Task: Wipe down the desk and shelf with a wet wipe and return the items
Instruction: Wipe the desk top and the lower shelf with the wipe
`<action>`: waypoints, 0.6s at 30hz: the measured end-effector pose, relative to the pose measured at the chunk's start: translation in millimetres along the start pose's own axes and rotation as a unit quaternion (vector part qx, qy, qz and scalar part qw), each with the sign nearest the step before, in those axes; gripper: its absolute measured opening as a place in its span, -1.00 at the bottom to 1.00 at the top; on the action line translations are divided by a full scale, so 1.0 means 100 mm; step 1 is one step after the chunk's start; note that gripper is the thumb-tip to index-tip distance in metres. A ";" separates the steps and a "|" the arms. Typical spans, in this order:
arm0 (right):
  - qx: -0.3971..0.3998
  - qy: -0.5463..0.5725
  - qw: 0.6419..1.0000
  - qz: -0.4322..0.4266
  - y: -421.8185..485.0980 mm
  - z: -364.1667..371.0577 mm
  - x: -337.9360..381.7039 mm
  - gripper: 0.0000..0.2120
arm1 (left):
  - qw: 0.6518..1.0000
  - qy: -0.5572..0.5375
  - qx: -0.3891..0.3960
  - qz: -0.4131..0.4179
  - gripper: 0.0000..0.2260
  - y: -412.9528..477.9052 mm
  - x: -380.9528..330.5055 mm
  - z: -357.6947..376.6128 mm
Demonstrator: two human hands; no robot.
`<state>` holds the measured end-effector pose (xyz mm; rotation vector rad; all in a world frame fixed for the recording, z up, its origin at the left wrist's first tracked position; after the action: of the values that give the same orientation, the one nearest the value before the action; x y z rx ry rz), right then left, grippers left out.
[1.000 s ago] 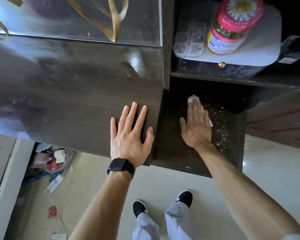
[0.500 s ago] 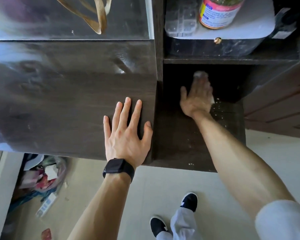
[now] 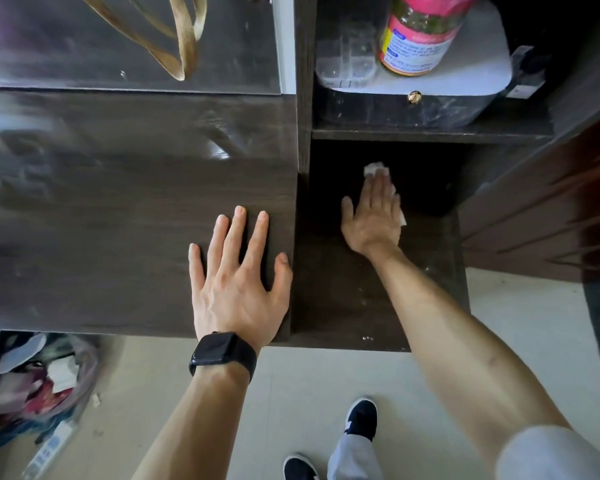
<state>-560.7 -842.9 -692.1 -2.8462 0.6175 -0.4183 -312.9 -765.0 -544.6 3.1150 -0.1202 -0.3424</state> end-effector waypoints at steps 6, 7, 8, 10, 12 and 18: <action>-0.023 0.134 0.960 0.245 -0.49 -0.13 -0.62 -0.30 | 1.000 -0.002 0.013 0.000 -0.47 0.00 -0.02 0.00; -0.023 0.149 0.957 0.247 -0.69 -0.06 -0.56 -0.28 | 1.000 0.000 0.015 -0.002 -0.47 0.00 -0.01 -0.01; -0.032 0.145 0.960 0.239 -0.85 0.00 -0.51 -0.27 | 1.000 0.001 0.016 -0.004 -0.47 0.00 0.00 -0.01; -0.047 0.100 0.973 0.201 -0.94 0.05 -0.46 -0.24 | 1.000 0.001 0.015 -0.004 -0.46 0.00 -0.02 -0.01; -0.021 0.053 0.989 0.136 -0.74 0.04 -0.45 -0.23 | 1.000 0.001 0.013 -0.003 -0.47 0.01 -0.02 -0.01; -0.003 0.046 0.996 0.080 -0.56 -0.06 -0.77 -0.30 | 1.000 -0.005 0.009 -0.008 -0.46 0.00 -0.02 -0.01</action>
<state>-609.0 -760.8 -690.5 -2.7694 0.8576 -0.5235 -315.0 -764.9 -542.7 3.1344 -0.0995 -0.3587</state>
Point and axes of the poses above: each hand's wrist, its own y-axis towards the middle knuckle, its own z-axis out of the palm, x = y × z, the point moved 7 cm from there along y, towards the middle knuckle, and after that the axes turned 3 degrees about y, right-handed, at the moved point
